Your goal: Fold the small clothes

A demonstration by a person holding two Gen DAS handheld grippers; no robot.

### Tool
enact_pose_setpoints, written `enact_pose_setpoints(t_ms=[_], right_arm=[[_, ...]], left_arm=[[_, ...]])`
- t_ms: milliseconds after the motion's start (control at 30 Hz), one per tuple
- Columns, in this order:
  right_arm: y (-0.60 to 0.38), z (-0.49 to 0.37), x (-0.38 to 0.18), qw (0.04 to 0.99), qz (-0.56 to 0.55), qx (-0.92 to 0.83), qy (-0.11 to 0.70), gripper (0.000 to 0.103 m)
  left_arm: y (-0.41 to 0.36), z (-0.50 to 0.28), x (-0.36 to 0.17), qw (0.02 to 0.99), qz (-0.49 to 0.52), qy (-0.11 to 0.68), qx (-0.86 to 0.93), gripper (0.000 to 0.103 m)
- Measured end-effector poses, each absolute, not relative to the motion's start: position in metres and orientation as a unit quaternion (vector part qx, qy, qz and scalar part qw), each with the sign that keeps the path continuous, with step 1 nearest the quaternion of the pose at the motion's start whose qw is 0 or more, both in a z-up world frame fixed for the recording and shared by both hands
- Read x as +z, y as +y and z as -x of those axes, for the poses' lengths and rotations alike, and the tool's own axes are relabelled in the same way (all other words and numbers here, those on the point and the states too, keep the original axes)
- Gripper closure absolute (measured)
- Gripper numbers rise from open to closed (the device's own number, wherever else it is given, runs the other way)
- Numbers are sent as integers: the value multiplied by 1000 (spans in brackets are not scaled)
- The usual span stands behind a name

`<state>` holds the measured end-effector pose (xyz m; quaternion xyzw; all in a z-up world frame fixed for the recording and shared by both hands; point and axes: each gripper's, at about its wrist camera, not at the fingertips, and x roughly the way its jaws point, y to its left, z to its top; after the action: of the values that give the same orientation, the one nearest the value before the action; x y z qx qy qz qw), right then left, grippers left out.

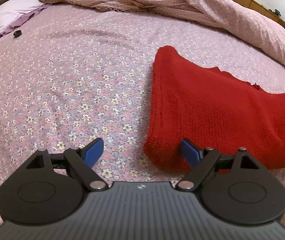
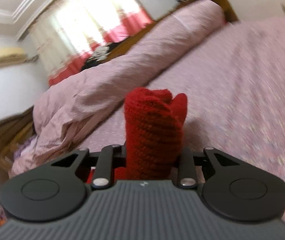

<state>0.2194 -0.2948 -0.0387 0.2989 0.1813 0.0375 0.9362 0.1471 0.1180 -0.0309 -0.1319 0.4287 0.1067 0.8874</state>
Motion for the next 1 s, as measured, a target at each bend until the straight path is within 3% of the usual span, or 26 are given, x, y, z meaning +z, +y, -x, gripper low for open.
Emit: enact_pose_setpoints(t_ms=[433,1000], right_arm=[[-213,-228,24,969,-145,125,156,75],[-82,-222,-13,952,5,225,207,76]], left_arm=[[145,-139,-27,885,162,421,114,16],[175,-116,-28,883,181,413,131,16]])
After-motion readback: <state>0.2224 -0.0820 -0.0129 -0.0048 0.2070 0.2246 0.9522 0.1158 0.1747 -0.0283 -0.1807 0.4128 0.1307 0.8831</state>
